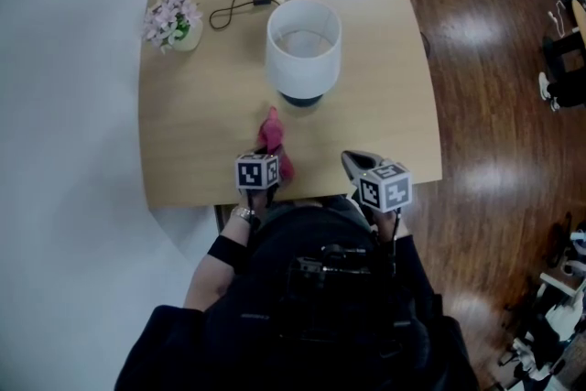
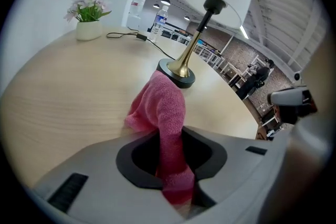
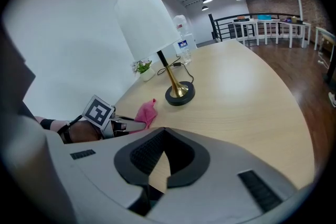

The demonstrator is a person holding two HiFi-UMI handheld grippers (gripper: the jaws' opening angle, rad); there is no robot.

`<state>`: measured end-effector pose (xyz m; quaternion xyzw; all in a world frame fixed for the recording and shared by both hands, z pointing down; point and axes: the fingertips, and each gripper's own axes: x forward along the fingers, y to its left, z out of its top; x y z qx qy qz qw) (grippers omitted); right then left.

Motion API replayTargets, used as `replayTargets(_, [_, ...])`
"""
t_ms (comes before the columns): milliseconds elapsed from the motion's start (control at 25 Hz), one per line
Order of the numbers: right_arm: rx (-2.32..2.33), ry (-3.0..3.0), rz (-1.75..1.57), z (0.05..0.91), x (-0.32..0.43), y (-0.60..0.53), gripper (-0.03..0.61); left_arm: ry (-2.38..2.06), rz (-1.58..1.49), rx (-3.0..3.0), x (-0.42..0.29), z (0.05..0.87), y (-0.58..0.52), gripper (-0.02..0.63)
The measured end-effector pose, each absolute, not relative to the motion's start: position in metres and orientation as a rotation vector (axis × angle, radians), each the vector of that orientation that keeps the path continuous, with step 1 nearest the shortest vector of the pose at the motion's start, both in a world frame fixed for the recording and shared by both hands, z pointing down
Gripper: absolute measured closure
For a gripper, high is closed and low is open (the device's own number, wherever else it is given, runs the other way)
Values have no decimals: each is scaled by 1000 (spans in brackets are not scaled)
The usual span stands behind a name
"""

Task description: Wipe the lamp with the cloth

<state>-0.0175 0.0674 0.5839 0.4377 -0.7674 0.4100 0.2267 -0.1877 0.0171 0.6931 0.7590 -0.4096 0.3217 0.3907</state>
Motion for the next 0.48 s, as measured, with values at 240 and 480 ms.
replayTargets(240, [1199, -2126, 1138, 587, -5, 70, 574, -1032, 770, 1933, -179, 687, 24, 305])
replayTargets(480, [1182, -2164, 1133, 585, 11, 69, 574, -1138, 698, 2054, -186, 604, 27, 244])
